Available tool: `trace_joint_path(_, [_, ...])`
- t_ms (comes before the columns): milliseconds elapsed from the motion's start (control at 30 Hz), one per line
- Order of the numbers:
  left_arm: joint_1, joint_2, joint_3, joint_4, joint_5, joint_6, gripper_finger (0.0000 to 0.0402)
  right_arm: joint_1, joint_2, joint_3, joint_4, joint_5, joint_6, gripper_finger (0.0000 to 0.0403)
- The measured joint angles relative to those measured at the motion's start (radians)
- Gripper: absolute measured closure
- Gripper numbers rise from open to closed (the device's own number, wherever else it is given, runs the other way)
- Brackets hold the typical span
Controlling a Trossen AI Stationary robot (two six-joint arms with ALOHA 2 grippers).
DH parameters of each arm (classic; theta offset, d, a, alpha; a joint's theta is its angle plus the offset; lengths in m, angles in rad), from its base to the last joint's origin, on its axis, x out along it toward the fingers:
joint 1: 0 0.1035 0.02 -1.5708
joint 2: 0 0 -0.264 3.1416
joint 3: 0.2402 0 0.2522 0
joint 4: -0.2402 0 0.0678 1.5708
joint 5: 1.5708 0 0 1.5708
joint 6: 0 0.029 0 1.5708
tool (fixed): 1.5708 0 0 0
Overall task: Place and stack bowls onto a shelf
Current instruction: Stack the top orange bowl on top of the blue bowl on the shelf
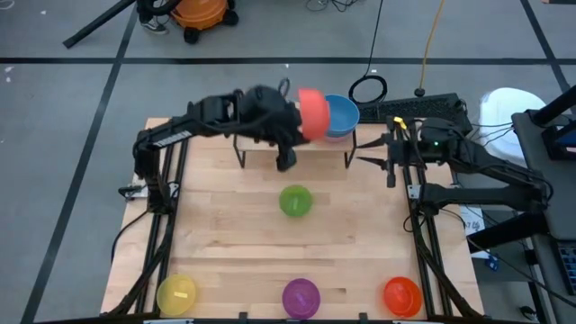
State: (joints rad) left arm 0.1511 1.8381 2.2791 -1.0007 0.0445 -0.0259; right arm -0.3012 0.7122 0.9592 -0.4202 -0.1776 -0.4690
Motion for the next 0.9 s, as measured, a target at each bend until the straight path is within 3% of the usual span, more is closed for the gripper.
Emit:
trace_joint_path(200, [0.079,-0.001,0.06,0.035,0.005,0.046,0.0392,0.0,-0.012,0.0,-0.052,0.105,-0.023,0.0287])
trace_joint_path(567, [0.185,0.005,0.061,0.2,0.006,0.133,0.0392,0.0,-0.012,0.0,-0.087,0.105,-0.016,0.0287])
trace_joint_path(900, [0.227,0.072,0.061,0.203,0.01,0.172,0.0392,0.0,-0.046,0.0,-0.104,0.124,-0.009,0.0287])
